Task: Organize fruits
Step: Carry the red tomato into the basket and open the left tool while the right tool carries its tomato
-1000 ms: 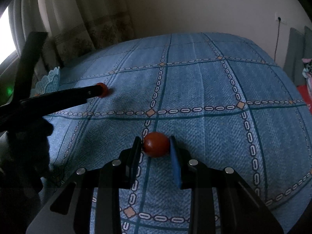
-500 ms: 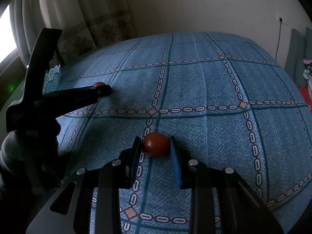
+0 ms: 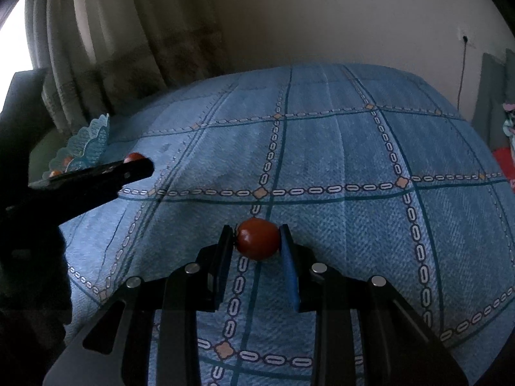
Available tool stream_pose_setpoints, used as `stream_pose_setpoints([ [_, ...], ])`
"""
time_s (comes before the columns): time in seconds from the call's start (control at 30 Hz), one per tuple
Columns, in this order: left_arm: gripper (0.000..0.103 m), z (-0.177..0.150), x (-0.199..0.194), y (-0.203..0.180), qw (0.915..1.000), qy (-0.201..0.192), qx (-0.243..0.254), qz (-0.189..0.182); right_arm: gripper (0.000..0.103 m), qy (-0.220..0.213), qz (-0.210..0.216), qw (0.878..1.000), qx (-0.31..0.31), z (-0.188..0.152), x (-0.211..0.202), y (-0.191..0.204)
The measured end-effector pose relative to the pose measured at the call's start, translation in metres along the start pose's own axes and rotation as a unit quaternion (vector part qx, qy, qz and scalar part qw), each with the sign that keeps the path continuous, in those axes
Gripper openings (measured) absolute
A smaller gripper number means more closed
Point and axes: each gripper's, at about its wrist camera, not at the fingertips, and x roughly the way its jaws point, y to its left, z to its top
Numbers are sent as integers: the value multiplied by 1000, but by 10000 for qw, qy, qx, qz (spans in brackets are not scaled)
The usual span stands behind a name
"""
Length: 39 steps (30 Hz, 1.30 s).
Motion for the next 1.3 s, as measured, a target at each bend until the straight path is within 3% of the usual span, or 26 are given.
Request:
stream_pose_setpoints([
  [0.3,29,-12,-34,21,9993,-250,-201,215,29,-100,10,9999,13,2,-8,5],
  [0.6,29,-16,-61,70,9958,-501,-543,537,29,-174,96,9997,163,13,-15,15],
  [1.3,29,-15,-101,194,9735,-982,-1441,1477,29,-260,573,9962,-609,53,5,127],
])
